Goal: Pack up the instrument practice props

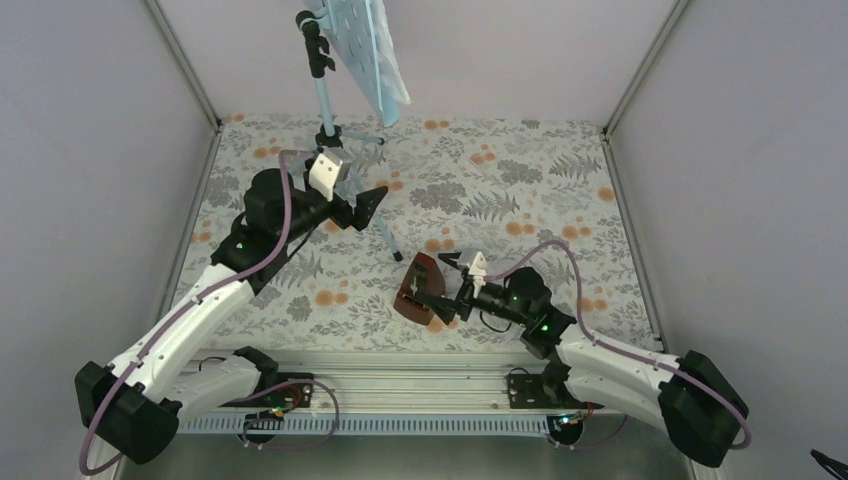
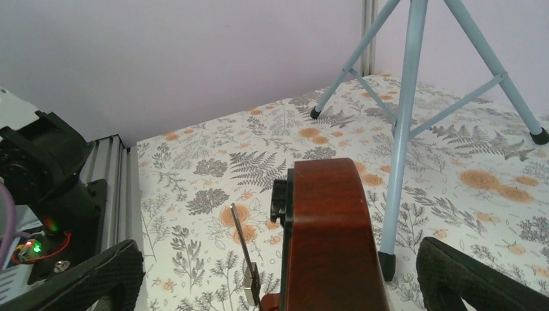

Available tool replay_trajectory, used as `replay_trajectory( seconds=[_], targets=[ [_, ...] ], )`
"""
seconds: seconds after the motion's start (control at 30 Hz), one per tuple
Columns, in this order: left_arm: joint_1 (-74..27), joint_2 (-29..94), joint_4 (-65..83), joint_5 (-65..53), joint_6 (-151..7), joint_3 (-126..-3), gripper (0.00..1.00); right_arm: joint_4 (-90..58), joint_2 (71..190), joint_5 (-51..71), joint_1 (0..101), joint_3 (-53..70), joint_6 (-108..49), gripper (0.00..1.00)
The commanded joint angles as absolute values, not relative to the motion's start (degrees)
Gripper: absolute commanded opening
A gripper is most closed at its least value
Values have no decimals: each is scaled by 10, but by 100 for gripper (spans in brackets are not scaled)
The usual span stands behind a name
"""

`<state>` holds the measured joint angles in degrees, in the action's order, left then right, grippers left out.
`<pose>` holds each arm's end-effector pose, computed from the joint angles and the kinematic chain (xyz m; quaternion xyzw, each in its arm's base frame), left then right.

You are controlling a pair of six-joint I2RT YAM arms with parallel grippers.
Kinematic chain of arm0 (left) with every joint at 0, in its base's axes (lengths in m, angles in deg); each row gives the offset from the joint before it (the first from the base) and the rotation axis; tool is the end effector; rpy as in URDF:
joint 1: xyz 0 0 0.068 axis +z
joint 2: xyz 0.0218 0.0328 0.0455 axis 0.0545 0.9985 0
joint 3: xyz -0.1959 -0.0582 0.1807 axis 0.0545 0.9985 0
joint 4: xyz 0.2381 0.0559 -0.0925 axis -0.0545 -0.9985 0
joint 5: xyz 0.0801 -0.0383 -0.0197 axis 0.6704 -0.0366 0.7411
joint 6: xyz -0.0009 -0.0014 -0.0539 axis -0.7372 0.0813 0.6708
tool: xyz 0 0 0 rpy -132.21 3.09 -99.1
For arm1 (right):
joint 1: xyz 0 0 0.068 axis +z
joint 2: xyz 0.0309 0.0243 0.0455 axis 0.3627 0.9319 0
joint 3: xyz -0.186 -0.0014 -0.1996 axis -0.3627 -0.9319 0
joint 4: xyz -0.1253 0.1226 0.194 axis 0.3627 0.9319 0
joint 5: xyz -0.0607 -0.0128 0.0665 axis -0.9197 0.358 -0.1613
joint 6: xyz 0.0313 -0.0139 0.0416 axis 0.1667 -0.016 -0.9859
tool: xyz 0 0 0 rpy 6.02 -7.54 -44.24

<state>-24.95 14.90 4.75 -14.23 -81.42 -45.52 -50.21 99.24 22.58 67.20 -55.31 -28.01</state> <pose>0.2044 -0.1204 0.3647 0.2585 0.7000 -0.2760 0.6058 0.1211 0.1426 0.2008 -0.3625 0.6404 0.4024 0.5446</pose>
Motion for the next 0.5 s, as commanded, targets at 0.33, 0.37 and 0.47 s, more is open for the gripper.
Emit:
replay_trajectory(
  seconds=[0.33, 0.37, 0.47],
  targets=[
    [-248, 152, 36, -111, -865, -456, 99, -614, 1100, 224, 671, -517, -238, 100],
    [-249, 150, 37, -112, -863, -456, 99, -616, 1102, 218, 671, -517, -239, 100],
    [-248, 149, 37, -113, -862, -455, 100, -617, 1109, 203, 671, -517, -239, 99]
  ],
)
